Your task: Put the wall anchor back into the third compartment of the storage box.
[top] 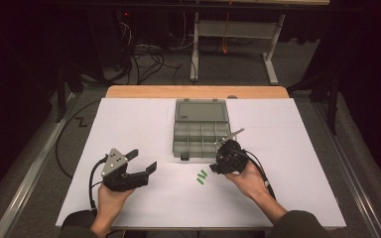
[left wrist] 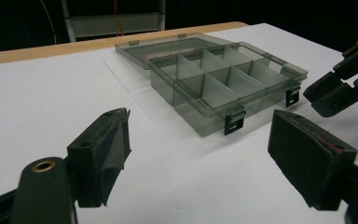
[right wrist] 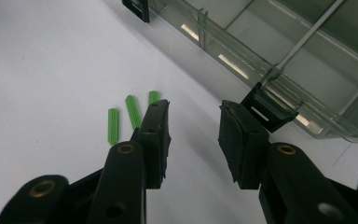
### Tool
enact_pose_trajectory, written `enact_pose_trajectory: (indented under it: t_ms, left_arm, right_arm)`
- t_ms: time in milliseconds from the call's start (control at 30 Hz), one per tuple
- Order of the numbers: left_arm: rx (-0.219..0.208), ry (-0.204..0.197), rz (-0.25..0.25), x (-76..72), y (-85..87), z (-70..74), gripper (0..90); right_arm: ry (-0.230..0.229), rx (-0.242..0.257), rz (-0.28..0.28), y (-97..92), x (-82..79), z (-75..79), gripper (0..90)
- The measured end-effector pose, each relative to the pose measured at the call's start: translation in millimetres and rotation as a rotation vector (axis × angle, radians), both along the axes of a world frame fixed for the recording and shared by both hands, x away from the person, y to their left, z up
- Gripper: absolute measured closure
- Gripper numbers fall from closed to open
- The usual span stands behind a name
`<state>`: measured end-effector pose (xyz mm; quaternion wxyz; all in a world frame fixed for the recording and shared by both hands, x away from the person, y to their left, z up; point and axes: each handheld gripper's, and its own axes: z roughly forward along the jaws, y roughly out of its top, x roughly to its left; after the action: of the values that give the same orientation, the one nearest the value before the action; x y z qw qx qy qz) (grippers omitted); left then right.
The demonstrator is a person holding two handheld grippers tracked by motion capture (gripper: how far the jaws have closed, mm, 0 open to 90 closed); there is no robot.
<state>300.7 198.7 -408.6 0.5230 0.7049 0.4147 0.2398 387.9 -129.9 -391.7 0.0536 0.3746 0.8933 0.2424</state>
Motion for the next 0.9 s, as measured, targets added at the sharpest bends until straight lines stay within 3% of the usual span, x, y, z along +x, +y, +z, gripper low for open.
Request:
enact_pose_trajectory:
  t_ms: [200, 633, 900]
  left_arm:
    - [0.003, 0.002, 0.000, 0.1, 0.0, -0.1, 21.1]
    - [-0.002, -0.002, -0.001, -0.3, 0.1, 0.2, 21.3]
    - [0.033, -0.008, -0.010, -1.1, -2.3, 0.2, 21.3]
  right_arm:
    - [0.032, -0.046, 0.019, 10.2, 2.3, -1.2, 68.9]
    - [0.087, -0.088, 0.060, 29.1, 6.8, -5.1, 74.6]
    - [0.118, -0.108, 0.064, 34.5, 11.7, -8.6, 76.3]
